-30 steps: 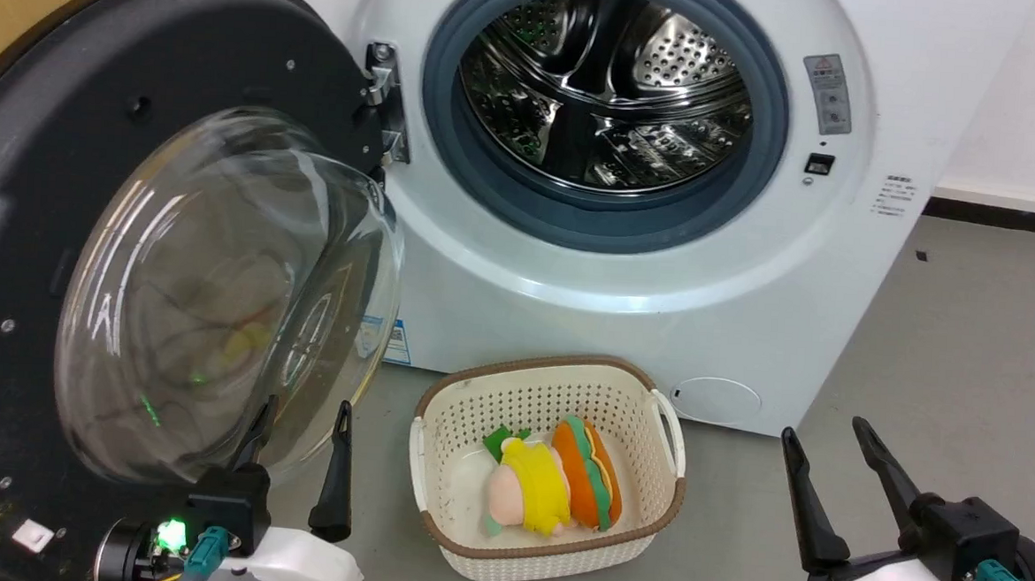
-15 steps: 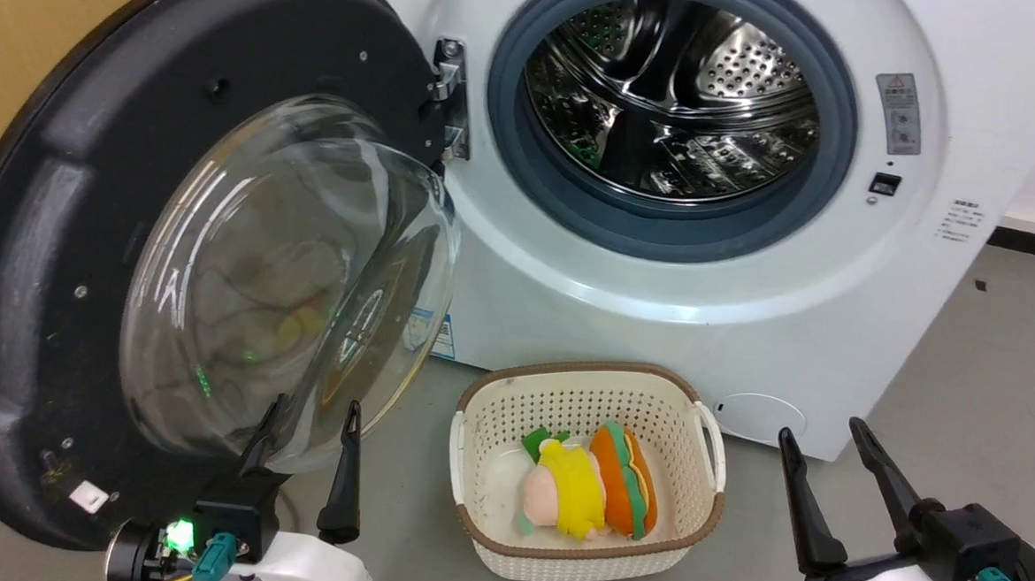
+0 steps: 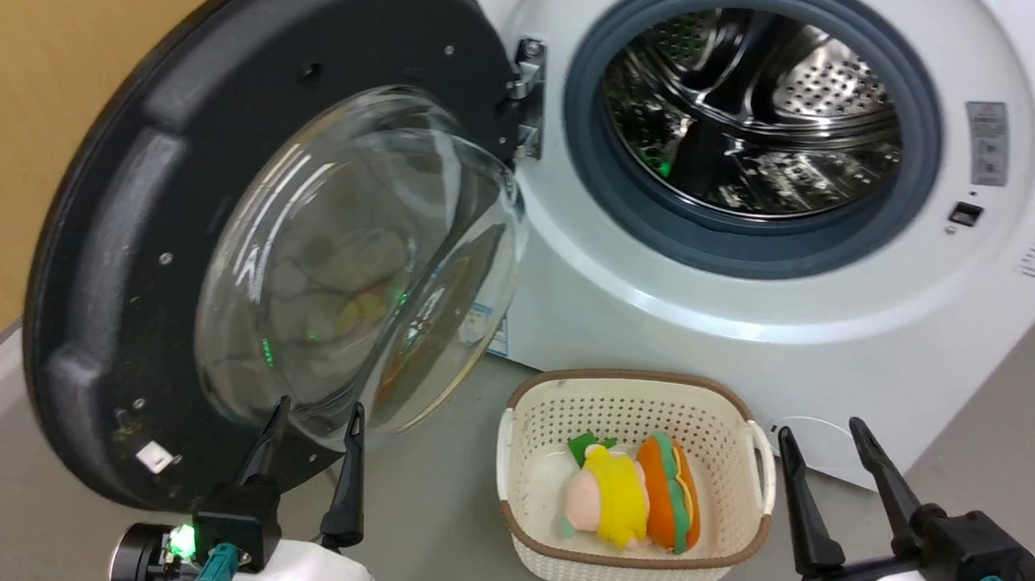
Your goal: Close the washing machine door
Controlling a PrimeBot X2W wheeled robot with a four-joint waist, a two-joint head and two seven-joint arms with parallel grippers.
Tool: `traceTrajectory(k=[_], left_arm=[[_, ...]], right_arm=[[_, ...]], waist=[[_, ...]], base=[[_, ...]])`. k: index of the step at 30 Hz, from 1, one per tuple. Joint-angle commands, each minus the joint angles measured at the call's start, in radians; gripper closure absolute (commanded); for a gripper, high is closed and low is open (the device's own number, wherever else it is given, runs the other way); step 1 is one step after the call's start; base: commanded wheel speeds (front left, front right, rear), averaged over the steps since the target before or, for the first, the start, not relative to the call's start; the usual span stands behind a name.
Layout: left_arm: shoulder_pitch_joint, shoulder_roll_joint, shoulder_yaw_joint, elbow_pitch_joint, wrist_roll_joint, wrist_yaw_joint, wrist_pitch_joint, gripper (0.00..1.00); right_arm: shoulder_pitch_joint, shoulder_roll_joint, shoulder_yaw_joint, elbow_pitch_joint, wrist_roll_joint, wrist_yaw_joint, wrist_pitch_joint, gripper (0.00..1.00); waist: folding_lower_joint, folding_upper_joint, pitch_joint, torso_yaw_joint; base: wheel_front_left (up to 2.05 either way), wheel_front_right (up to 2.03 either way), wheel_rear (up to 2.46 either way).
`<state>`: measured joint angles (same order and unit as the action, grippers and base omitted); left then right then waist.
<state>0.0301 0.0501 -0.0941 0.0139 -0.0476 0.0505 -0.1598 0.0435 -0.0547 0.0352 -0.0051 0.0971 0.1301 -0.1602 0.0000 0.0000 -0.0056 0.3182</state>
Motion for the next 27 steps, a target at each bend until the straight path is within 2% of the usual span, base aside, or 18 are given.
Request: traceTrajectory(k=[1,27], left_arm=[[0.01,0.0,-0.002,-0.001,-0.004,0.005,-0.008,0.0],[0.041,0.0,-0.006,-0.054,-0.037,0.072,-0.063,0.0]], right_arm=[[0.016,0.003,0.003,-0.002,0.007,0.0,-0.008,0.0],[-0.043,0.004,0.085,0.036,0.021,0.001,-0.062,0.0]], waist=[[0.0,0.0,0.002,0.01],[0.0,0.0,0.034,0.137]], base=[[0.0,0.0,0.0],[0.0,0.0,0.0]])
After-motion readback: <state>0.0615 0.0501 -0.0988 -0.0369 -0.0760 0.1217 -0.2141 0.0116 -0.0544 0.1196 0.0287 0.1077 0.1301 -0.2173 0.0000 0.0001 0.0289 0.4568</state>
